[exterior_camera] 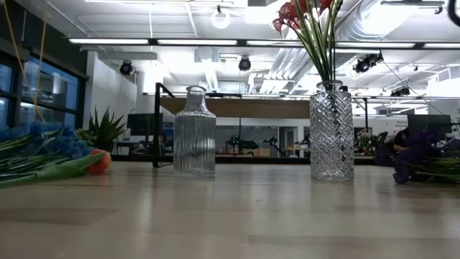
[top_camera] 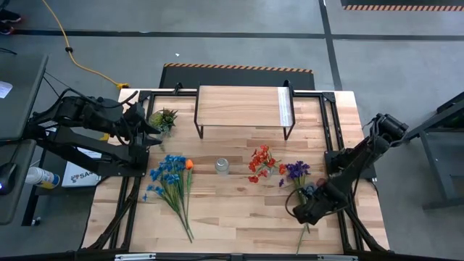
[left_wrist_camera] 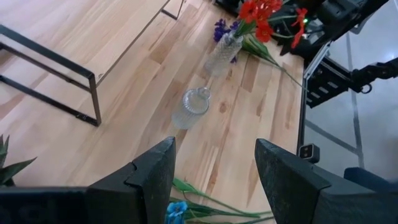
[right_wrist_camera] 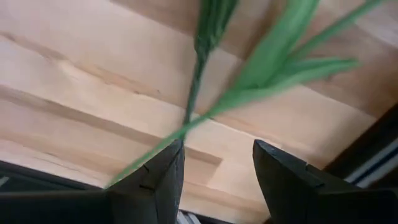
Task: Pick and place flowers into a vace then onto a shelf
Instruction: Put the dark red flower into the right transparent flower vase
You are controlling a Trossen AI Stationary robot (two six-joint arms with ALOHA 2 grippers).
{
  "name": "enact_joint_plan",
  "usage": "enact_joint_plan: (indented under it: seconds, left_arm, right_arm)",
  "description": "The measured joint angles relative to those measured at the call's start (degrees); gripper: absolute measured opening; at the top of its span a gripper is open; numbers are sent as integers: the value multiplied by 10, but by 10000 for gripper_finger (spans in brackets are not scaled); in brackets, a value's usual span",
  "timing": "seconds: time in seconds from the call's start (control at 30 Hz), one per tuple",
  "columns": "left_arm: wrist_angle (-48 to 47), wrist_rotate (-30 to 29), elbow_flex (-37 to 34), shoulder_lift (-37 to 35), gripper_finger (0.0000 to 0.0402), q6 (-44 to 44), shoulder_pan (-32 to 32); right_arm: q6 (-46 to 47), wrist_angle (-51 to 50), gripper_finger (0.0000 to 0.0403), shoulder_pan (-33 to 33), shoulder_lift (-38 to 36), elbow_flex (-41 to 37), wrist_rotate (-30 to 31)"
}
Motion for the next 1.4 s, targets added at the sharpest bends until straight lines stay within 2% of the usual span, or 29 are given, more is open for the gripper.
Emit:
enact_joint_plan:
  seconds: [0.27, 0.8, 1.4]
  left_arm:
    - [0, 0, 0, 0, 253, 0, 0]
    - [1, -1, 0, 0, 253, -4, 0]
    - [1, 0, 0, 0, 253, -13, 0]
  right_arm:
    - [16, 10, 181, 20, 11, 0, -1]
    - [10, 119, 181, 19, 149, 3, 11]
    - [12, 121, 181, 20, 149, 2, -8]
